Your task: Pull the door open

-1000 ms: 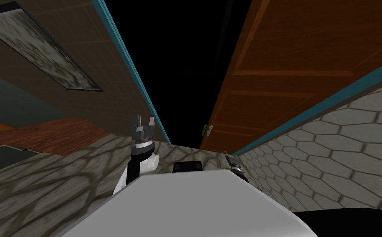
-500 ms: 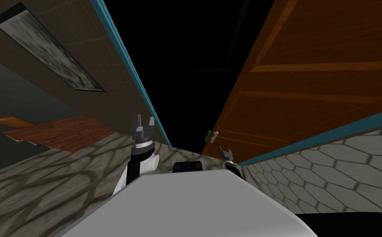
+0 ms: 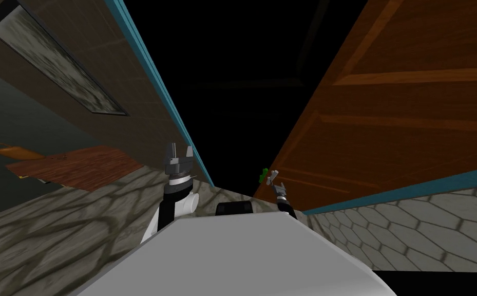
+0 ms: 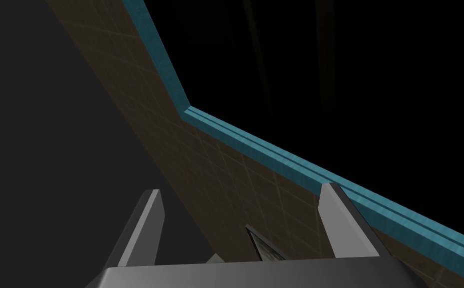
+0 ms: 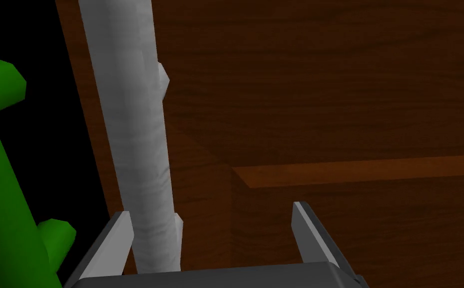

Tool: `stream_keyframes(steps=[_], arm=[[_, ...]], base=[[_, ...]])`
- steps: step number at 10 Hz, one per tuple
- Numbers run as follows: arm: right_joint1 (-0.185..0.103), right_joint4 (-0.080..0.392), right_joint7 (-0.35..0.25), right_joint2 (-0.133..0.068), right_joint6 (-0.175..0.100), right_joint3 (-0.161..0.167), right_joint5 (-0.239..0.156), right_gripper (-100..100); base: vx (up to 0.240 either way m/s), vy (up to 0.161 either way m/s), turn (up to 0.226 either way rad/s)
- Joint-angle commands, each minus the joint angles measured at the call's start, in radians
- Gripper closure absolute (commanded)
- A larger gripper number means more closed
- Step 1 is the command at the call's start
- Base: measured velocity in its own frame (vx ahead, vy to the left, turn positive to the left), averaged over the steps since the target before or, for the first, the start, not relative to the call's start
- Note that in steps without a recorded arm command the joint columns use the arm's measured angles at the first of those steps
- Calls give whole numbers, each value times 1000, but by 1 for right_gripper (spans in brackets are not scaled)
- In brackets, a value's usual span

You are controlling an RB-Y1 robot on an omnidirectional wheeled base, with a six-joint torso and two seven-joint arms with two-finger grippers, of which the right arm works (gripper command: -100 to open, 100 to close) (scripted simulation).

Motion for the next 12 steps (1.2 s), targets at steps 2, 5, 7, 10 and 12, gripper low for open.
stream_keyframes(steps=[2, 5, 7, 10, 12], arm=[[-4, -57, 21, 4, 15, -6, -3, -100], [-1, -50, 20, 6, 14, -5, -3, 100], [-1, -50, 20, 6, 14, -5, -3, 100], [20, -34, 20, -4, 14, -11, -9, 100], [26, -30, 19, -7, 14, -13, -11, 100]], base=[[69, 14, 93], [8, 0, 1], [-6, 0, 6], [-39, 7, -22], [-161, 22, -47]])
